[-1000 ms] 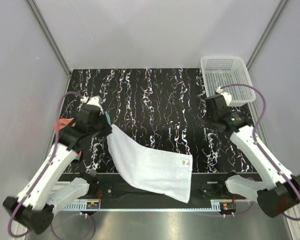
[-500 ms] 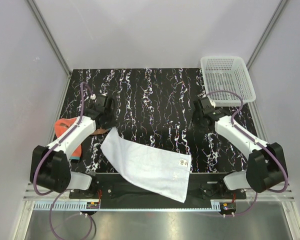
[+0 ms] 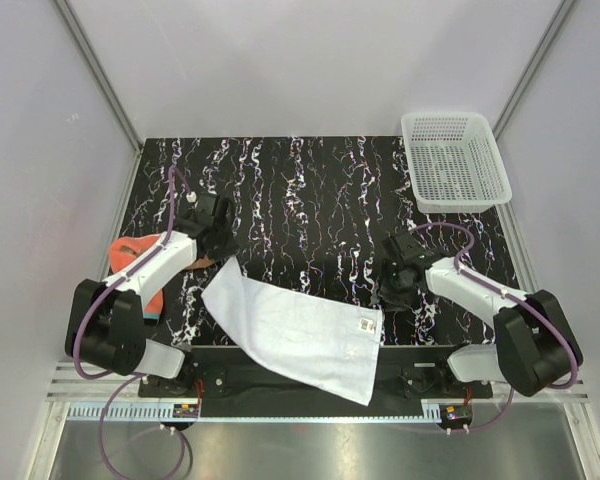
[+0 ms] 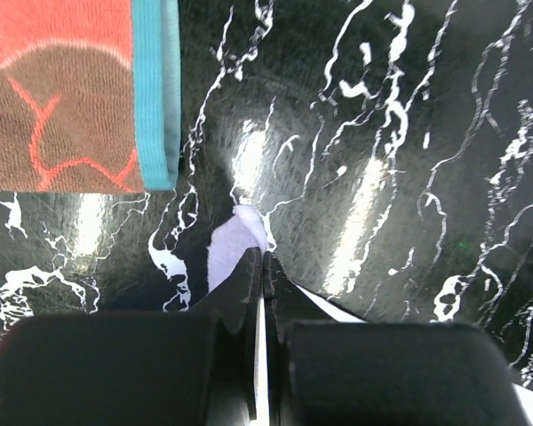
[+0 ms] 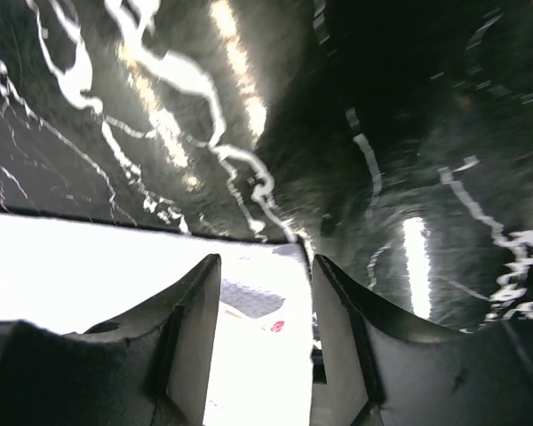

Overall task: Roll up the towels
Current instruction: Flatten the towel

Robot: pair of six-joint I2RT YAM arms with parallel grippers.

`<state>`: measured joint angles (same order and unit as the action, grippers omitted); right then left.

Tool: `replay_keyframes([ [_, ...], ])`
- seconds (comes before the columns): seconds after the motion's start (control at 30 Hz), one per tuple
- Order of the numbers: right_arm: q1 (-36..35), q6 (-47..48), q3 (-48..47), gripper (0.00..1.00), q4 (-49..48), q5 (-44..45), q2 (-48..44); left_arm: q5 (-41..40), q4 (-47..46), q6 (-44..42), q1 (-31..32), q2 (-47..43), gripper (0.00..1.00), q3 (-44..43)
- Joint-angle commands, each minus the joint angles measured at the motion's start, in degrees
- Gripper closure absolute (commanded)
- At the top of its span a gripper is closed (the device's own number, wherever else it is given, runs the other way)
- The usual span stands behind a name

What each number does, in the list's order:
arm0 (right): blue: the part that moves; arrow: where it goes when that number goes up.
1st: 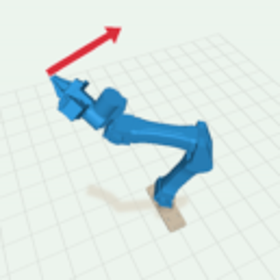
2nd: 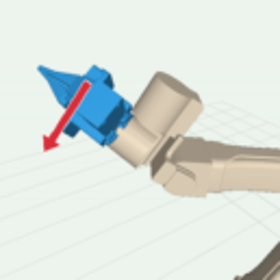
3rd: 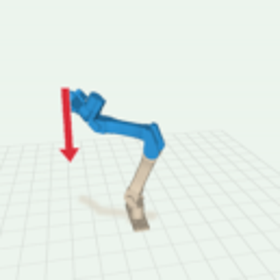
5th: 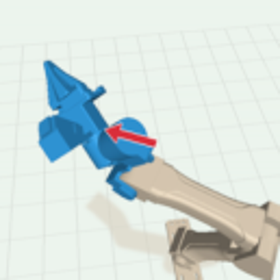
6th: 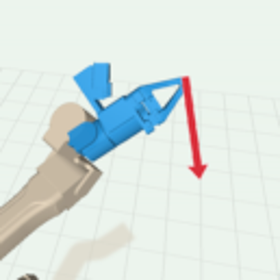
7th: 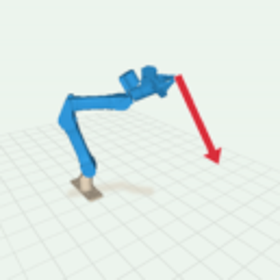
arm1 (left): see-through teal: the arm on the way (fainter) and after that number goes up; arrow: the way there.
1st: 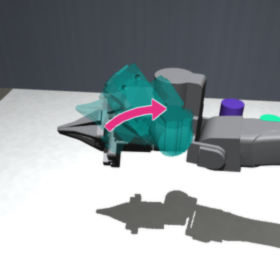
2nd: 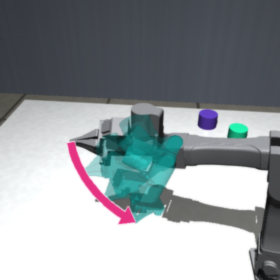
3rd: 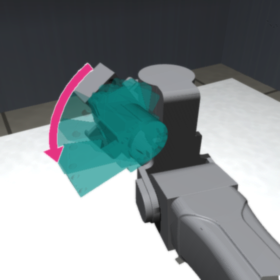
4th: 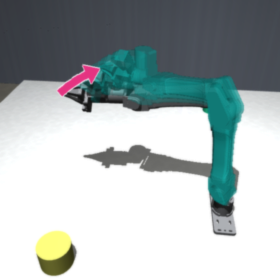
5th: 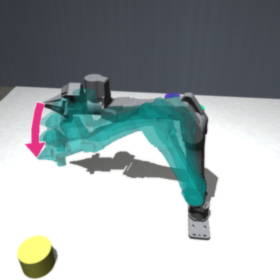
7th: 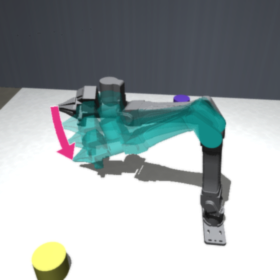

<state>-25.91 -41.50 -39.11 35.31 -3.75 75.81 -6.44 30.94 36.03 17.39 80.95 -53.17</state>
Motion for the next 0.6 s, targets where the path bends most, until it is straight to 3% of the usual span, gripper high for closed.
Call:
replay_keyframes([
  [0.0,-3.5,-3.1,0.1,0.48,-1.3,-0.8,1.5,0.7,-3.1,0.7,-0.2,-1.4,1.00,1.5],
  [0.27,-6.4,-6.5,1.3,0.56,-1.6,1.3,4.0,1.1,-4.0,0.4,-0.2,-1.7,1.00,2.6],
  [0.37,-6.4,-6.1,1.0,0.72,-1.9,1.8,5.5,1.0,-3.9,0.0,-0.2,-1.6,1.00,2.4],
  [0.4,-6.4,-6.0,0.7,0.83,-2.0,1.9,5.8,1.1,-3.9,-0.2,-0.2,-1.7,1.00,2.4],
  [0.57,-6.3,-3.7,-4.2,1.00,0.1,5.8,8.4,0.9,-3.9,-0.6,-0.9,-1.7,1.00,2.4],
])
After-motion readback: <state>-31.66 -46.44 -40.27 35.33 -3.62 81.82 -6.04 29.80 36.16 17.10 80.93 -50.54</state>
